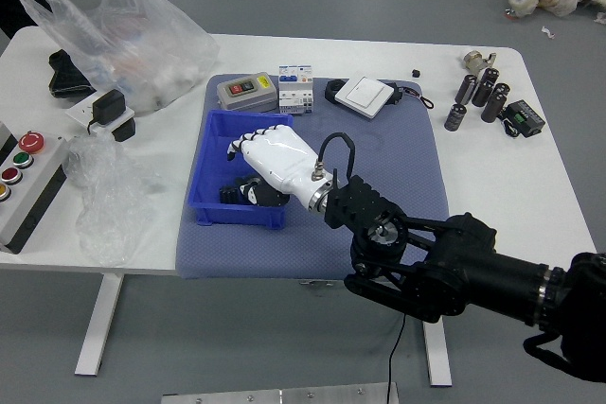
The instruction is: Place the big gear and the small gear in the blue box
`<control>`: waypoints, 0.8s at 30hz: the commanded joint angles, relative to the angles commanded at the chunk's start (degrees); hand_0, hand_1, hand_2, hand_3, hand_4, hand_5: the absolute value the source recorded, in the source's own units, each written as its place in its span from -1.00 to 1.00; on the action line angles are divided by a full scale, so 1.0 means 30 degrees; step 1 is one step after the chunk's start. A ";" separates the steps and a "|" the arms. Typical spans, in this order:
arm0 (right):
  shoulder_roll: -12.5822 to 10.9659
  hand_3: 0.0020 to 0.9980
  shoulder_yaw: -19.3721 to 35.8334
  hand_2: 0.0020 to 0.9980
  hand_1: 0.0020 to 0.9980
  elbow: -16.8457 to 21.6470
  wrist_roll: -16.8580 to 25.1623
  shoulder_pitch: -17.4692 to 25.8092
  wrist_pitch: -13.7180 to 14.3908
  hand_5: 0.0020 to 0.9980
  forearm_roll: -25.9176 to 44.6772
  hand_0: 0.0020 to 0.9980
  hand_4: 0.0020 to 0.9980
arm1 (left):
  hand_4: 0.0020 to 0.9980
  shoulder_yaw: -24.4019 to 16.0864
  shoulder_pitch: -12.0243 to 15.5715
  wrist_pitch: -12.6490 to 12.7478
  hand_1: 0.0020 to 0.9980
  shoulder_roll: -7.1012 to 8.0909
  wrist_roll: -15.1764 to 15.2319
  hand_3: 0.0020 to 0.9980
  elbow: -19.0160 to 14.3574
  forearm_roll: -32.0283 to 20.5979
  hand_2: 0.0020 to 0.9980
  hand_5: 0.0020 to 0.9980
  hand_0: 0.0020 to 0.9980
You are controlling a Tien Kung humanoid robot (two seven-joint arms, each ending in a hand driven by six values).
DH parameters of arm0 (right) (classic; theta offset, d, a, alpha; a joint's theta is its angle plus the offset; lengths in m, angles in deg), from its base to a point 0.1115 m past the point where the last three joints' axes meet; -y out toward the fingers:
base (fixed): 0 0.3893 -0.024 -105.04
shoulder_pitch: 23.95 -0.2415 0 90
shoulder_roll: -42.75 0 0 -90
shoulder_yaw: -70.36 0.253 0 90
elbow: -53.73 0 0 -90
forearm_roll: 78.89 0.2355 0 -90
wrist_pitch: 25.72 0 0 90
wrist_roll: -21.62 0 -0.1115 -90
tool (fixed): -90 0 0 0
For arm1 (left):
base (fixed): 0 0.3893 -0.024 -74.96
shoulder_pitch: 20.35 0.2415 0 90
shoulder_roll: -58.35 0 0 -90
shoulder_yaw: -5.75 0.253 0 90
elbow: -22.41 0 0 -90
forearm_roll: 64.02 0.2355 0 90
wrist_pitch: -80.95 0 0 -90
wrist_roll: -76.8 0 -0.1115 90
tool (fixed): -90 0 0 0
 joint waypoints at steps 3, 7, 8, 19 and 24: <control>-0.0251 0.51 0.0282 0.51 0.40 0.0189 0.0247 0.0034 -0.0062 -0.13 0.0029 0.24 0.55 | 0.26 0.0004 -0.0002 0.0003 0.27 0.0009 0.0006 0.31 0.0000 0.0009 0.21 -0.39 0.28; -0.0874 0.52 0.1360 0.50 0.39 0.1114 0.0565 0.0349 0.0213 -0.13 0.0192 0.22 0.59 | 0.26 0.0034 -0.0014 0.0008 0.27 0.0008 0.0038 0.31 0.0000 -0.0018 0.21 -0.39 0.28; -0.1098 0.52 0.1819 0.50 0.39 0.1512 0.0628 0.0517 0.0373 -0.13 0.0249 0.22 0.59 | 0.26 0.0032 -0.0010 0.0004 0.27 0.0002 0.0038 0.31 0.0000 -0.0011 0.21 -0.39 0.28; -0.2890 0.35 0.6504 0.40 0.31 0.4327 0.3643 0.3687 0.3245 -0.01 0.4980 0.13 0.69 | 0.26 -0.0344 0.0159 -0.0034 0.27 -0.0058 -0.0041 0.31 0.0000 0.0254 0.21 -0.39 0.28; -0.3219 0.31 0.8711 0.39 0.32 0.5196 0.6409 0.5141 0.4593 0.04 0.8876 0.14 0.70 | 0.26 -0.0450 0.0114 -0.0090 0.27 -0.0102 -0.0020 0.31 0.0000 0.0467 0.21 -0.39 0.28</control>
